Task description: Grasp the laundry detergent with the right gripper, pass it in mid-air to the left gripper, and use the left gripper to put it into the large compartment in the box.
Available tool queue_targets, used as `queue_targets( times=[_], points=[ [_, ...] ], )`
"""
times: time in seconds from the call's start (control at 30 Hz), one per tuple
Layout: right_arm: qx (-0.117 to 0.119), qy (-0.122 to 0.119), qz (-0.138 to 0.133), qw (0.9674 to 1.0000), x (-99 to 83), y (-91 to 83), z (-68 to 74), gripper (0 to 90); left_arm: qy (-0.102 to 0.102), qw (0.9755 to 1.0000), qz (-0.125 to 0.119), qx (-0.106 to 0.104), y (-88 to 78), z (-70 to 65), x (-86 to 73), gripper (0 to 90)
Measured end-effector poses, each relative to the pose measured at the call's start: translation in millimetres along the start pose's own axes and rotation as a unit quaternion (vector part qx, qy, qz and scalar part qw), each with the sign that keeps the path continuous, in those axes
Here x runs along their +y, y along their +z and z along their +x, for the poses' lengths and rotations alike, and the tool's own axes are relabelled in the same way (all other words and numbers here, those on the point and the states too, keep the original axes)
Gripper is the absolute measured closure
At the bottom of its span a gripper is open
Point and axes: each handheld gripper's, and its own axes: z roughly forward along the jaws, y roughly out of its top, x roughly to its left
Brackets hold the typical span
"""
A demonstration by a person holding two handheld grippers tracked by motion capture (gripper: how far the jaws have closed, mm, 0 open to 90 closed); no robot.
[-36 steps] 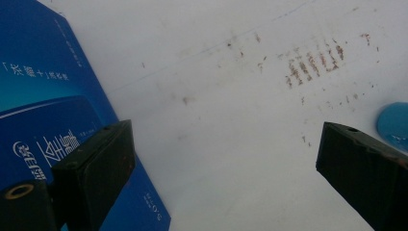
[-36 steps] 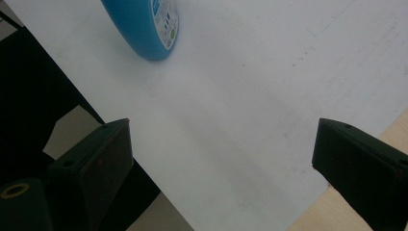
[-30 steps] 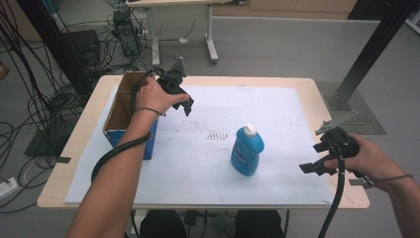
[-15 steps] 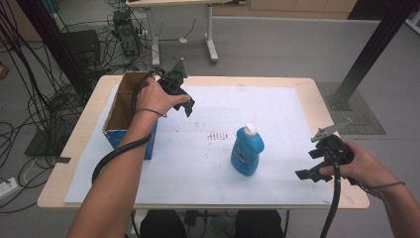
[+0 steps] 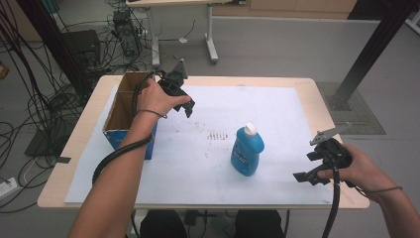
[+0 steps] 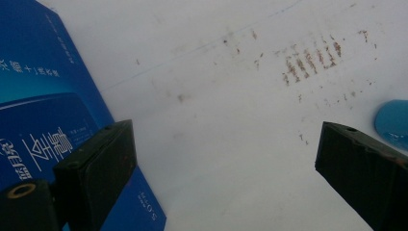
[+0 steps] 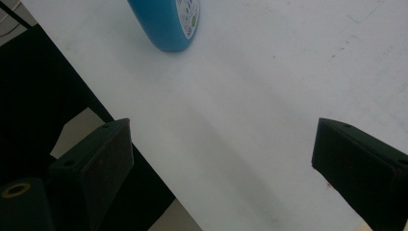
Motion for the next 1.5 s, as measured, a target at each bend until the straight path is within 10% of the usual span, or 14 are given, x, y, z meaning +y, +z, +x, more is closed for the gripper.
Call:
queue_targets(
  times=[1.5],
  points=[
    [-0.015, 0.014, -0.017, 0.9997, -25.7, 22.0, 10.0, 6.3, -0.003, 1.0000, -0.002, -0.008, 3.8, -0.7, -1.6, 7.1]
  ],
)
